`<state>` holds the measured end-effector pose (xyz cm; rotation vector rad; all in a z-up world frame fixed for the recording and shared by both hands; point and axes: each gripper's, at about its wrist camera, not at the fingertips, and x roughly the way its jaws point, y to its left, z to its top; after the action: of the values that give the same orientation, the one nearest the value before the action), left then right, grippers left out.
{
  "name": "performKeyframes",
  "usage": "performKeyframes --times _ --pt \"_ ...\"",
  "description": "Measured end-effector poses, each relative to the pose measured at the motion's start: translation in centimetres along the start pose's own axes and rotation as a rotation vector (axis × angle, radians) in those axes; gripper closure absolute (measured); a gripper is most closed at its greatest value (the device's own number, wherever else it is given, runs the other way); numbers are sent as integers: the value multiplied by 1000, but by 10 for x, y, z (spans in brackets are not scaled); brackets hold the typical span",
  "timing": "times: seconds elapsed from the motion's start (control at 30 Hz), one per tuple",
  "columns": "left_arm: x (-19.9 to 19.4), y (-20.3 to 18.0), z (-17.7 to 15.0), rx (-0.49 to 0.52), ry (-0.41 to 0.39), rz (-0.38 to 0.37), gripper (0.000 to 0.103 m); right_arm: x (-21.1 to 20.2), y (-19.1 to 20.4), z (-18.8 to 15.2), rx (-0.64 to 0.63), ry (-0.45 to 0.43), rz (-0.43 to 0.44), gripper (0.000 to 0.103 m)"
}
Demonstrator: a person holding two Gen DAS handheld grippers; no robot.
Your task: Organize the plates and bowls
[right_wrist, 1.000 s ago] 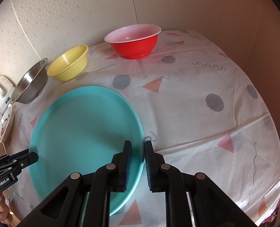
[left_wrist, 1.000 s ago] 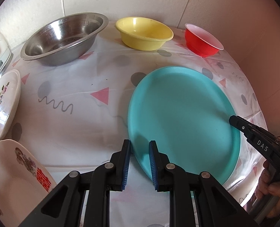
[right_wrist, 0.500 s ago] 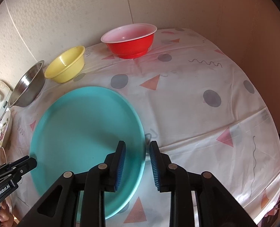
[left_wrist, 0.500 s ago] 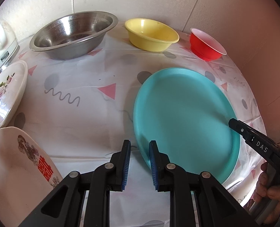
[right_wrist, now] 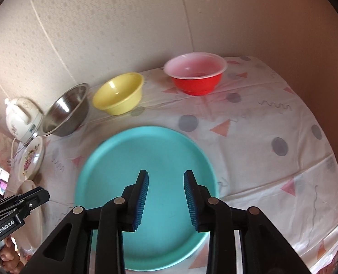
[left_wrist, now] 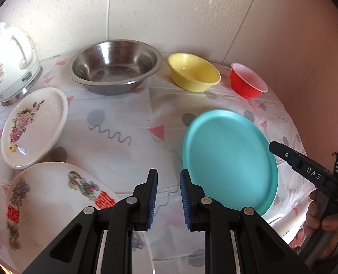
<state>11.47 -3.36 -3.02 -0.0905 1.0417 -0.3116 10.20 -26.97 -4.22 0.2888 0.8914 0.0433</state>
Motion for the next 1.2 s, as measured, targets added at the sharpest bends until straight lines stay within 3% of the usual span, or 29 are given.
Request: performKeyframes --times 0.37,0.5,0.67,0.9,1.2 --pt "-42 96 13 -159 -83 87 82 29 105 3 -205 122 278 70" --pt "-49 140 13 -233 -87 134 82 44 136 8 -216 203 415 70" --pt "-51 193 13 -323 -84 190 82 64 177 18 -220 260 503 70" --pt "-48 247 13 -403 -101 171 83 98 233 26 -243 322 523 70" --pt "-19 270 22 -404 -80 145 82 145 269 31 -253 370 415 72"
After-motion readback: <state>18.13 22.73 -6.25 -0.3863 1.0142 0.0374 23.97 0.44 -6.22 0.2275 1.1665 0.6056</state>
